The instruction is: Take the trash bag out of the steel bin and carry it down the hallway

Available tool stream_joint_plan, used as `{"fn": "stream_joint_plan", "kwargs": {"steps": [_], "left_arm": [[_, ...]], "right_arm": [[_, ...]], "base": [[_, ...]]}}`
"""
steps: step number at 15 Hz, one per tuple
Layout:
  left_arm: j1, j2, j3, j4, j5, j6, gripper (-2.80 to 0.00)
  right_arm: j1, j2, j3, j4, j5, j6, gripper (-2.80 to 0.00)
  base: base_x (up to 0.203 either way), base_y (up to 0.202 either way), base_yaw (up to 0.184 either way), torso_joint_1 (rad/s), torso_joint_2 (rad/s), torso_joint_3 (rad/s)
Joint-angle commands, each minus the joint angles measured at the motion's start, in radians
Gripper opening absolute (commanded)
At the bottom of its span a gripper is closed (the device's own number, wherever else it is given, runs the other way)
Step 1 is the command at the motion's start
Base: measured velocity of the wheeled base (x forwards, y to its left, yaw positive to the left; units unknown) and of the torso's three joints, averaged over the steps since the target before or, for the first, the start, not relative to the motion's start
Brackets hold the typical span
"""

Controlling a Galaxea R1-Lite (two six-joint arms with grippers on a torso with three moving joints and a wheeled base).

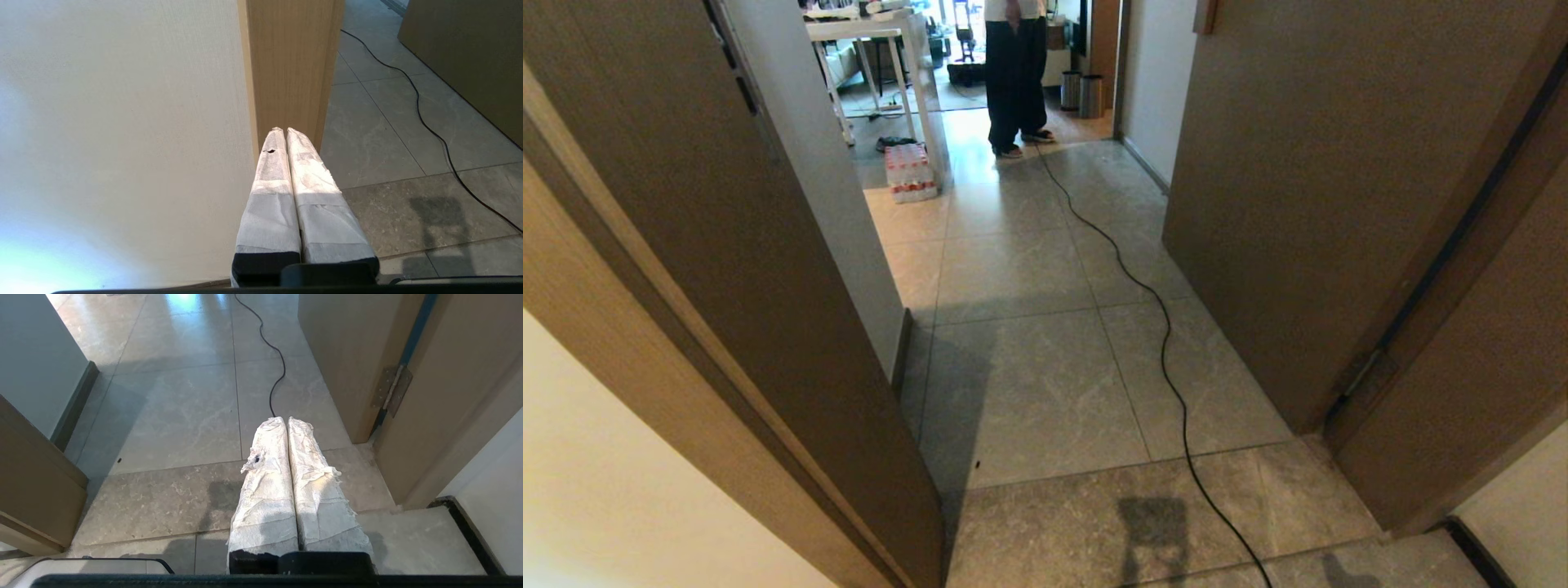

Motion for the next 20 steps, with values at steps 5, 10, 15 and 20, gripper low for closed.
{"fn": "stream_joint_plan", "kwargs": {"steps": [5,10,15,20], "left_arm": [[0.000,0.000,0.012,0.003,0.001,-0.006,-2.80],[0.000,0.000,0.011,0.002,0.001,-0.006,-2.80],[0.000,0.000,0.011,0.002,0.001,-0.006,-2.80],[0.000,0.000,0.011,0.002,0.001,-0.006,-2.80]], "right_arm": [[0.000,0.001,0.000,0.000,0.000,-0.001,-2.80],[0.000,0.001,0.000,0.000,0.000,-0.001,-2.80],[0.000,0.001,0.000,0.000,0.000,-0.001,-2.80],[0.000,0.001,0.000,0.000,0.000,-0.001,-2.80]], "base": [[0.000,0.000,0.000,0.000,0.00,0.000],[0.000,0.000,0.000,0.000,0.00,0.000],[0.000,0.000,0.000,0.000,0.00,0.000],[0.000,0.000,0.000,0.000,0.00,0.000]]}}
